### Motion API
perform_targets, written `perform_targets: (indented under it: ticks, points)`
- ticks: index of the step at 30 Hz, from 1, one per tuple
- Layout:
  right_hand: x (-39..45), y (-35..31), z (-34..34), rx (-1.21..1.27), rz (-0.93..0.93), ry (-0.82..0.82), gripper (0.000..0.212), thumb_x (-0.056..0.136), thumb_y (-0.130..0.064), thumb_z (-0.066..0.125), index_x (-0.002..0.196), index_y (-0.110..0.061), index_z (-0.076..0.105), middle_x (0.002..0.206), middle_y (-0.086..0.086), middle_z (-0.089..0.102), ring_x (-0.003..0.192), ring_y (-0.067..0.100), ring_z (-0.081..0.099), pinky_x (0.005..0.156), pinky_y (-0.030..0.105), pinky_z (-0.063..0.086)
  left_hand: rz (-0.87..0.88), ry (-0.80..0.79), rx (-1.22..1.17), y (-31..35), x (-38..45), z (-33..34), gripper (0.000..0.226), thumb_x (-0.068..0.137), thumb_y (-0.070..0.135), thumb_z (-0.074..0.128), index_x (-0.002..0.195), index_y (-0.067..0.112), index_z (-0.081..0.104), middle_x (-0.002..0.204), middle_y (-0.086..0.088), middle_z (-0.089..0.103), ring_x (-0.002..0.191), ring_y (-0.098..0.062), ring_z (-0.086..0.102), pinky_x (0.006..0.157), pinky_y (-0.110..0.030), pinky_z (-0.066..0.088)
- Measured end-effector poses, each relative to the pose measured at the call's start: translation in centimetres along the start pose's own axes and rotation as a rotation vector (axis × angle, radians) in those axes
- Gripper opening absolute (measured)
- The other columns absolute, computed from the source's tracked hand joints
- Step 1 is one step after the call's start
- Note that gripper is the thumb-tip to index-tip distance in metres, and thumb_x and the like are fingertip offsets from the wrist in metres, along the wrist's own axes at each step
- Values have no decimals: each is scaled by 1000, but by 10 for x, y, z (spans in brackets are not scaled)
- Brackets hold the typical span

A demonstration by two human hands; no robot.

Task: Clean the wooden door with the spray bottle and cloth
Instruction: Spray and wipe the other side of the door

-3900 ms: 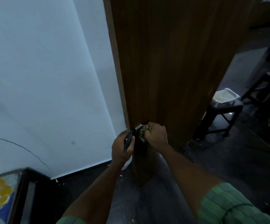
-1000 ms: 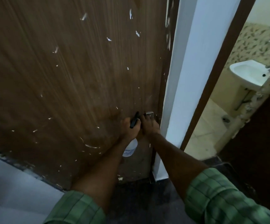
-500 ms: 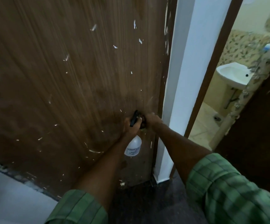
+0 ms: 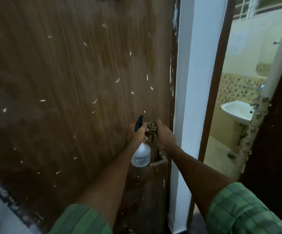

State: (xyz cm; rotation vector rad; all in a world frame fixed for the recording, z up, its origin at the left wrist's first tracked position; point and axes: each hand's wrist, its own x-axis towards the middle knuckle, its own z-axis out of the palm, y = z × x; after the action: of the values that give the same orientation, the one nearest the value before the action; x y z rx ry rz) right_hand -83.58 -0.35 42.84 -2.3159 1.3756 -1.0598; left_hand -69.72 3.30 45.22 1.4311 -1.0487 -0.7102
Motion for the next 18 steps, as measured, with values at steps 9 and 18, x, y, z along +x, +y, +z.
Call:
perform_targets:
  ticks: [9,18]
  points:
    - [56,-63,-109,51,-187,172,39,92,-11,60,129,-13,47,127,11,57,104,30,64,84,49,58,125,75,11,118,-15,-5,28,103,21,65,81,3,70,66,-13,64,35,-13,48,41,-25,40]
    - [103,-103,-198,20,-367,317,39,90,-9,61,128,-7,51,123,12,52,94,28,61,74,43,57,258,61,188,244,-22,-7,39,90,40,65,88,3,76,74,-17,75,54,-26,65,55,-36,54]
